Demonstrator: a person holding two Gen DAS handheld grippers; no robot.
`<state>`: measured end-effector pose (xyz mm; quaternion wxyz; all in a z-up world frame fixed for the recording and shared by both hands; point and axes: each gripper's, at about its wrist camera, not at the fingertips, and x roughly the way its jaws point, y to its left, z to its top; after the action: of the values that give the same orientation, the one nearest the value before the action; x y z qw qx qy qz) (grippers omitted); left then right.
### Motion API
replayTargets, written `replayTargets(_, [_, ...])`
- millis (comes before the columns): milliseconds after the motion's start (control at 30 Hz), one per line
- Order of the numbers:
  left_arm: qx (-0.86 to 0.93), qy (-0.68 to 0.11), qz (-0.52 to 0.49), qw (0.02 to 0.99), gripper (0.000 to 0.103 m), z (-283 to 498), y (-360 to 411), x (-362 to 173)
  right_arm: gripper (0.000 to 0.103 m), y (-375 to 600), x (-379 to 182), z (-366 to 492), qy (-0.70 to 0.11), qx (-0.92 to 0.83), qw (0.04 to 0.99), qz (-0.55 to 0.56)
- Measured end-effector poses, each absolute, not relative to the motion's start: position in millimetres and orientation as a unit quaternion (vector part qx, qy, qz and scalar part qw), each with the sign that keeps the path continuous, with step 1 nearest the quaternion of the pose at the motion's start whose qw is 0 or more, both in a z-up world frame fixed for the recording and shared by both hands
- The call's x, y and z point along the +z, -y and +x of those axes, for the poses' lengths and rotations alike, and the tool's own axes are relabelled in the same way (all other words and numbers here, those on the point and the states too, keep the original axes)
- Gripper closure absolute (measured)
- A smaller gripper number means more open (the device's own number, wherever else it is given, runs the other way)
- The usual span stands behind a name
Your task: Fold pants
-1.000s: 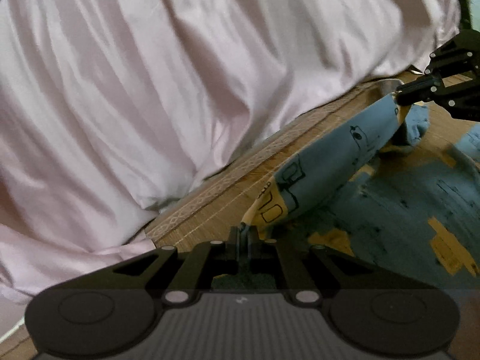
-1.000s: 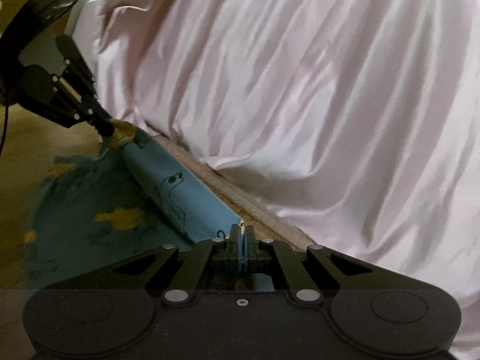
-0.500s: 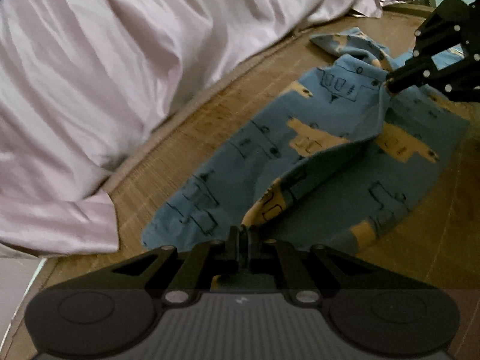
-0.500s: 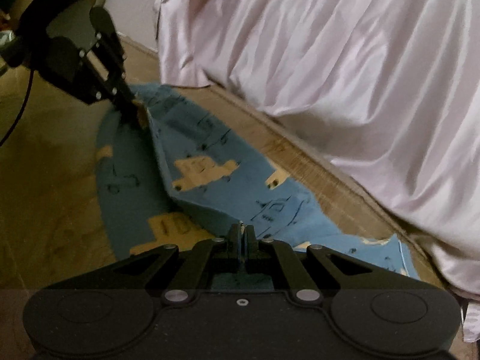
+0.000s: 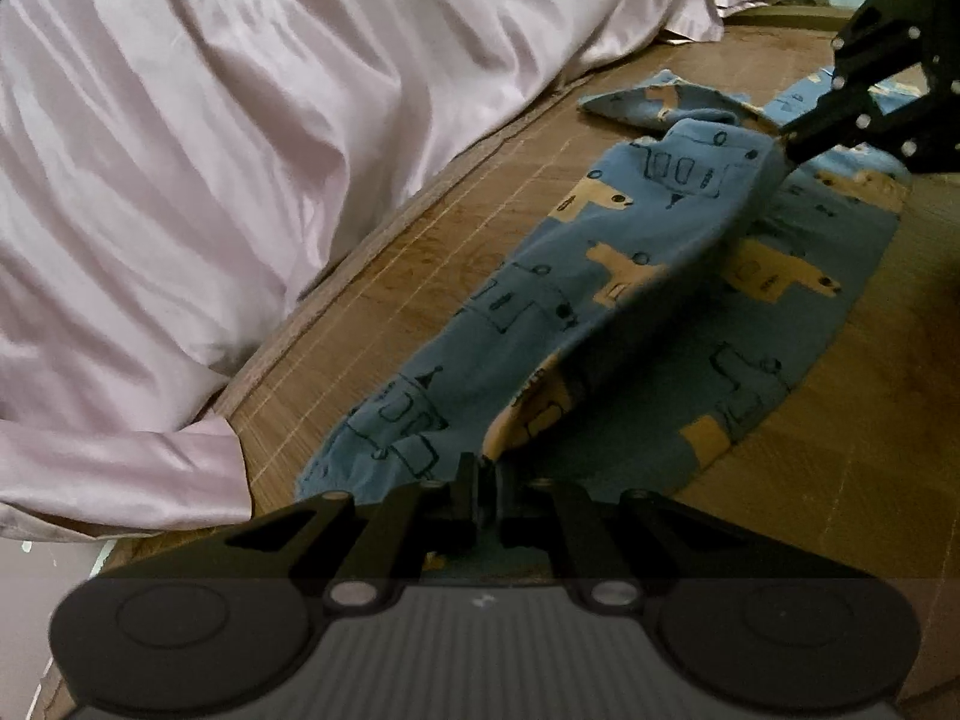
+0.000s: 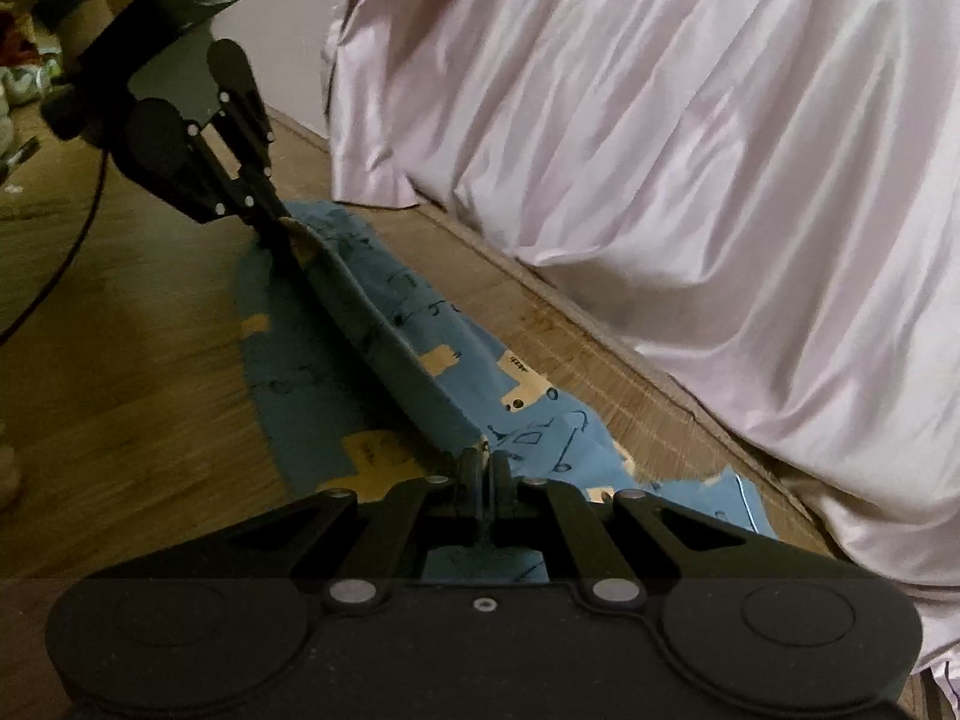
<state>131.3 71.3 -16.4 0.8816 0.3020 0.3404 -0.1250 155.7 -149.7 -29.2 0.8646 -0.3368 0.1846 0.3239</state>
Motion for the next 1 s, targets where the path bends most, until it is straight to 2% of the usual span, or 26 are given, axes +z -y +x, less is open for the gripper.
replayTargets(533, [-0.154,-0.362,0.343,0.853,0.095,114,-69,-31,0.103,148,-54,127,-0.219,0.342,0.837,-0.367])
replayTargets(733, [-0.169,-0.374,0.346,0.844,0.095,115,-74,-30,0.1,149,-55,131,-0.24,0.344,0.832,-0.362])
replayTargets(833, [-0.169,-0.378,0.331,0.848,0.09,115,-72,-26,0.087,154,-46,132,-0.257,0.34,0.838,-0.341])
replayTargets(900, [-0.17,-0.383,0.301,0.856,0.068,116,-72,-20,0.074,160,-39,132,-0.269,0.332,0.847,-0.315])
replayTargets(967, [-0.171,-0.384,0.263,0.868,0.056,117,-68,-14,0.05,167,-31,131,-0.278,0.314,0.857,-0.3])
replayTargets(1000, [-0.172,-0.382,0.243,0.875,0.053,118,-64,-10,0.044,171,-28,131,-0.279,0.305,0.862,-0.294])
